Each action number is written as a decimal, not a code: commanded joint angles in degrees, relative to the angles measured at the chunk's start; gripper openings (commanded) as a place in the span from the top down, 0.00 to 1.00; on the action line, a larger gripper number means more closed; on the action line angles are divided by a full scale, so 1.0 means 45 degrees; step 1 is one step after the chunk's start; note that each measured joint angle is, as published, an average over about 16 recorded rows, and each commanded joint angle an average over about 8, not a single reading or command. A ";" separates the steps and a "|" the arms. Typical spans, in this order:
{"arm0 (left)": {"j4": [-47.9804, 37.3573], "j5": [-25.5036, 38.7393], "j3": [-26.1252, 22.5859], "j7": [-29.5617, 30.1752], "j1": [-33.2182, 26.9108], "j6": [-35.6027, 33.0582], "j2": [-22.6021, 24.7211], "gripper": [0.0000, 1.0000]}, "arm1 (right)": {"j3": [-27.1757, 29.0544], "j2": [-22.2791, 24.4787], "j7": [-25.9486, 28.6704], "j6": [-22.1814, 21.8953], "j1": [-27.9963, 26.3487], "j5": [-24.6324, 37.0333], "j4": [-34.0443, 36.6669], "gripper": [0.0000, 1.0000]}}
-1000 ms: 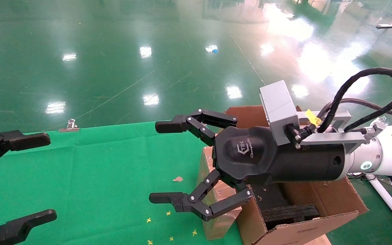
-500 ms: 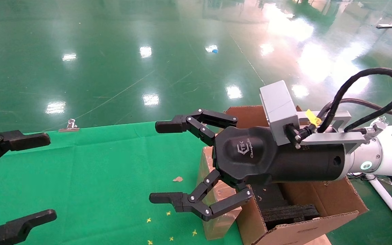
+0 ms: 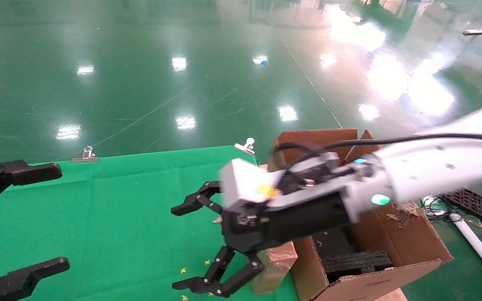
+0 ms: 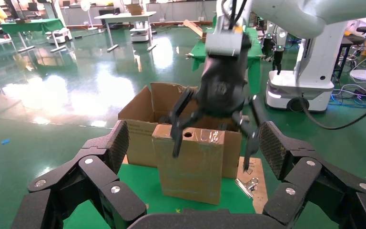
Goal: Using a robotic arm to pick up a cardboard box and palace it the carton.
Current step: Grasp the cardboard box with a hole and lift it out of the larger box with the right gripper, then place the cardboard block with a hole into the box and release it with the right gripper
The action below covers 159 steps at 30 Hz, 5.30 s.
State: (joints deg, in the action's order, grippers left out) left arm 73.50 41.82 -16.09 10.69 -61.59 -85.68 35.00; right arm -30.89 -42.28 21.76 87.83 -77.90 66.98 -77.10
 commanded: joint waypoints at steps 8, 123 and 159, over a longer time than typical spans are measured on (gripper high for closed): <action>-0.0001 -0.0006 -0.0009 -0.0005 -0.0003 0.0003 -0.0003 0.00 | -0.2983 -0.1375 0.1853 0.0528 -0.3736 0.4233 -0.0018 0.00; -0.0001 -0.0075 -0.0110 -0.0055 -0.0024 0.0047 -0.0045 1.00 | -1.6623 -0.3274 0.7292 -0.0091 -1.1959 -0.1677 0.8547 1.00; -0.0002 -0.0095 -0.0139 -0.0070 -0.0031 0.0060 -0.0057 0.00 | -1.7769 -0.1800 0.7053 0.0122 -1.0663 0.0386 1.6174 1.00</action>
State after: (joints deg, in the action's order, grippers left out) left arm 73.49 41.39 -16.72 10.38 -61.73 -85.41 34.75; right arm -110.80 -50.32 53.40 88.21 -126.03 68.69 -4.43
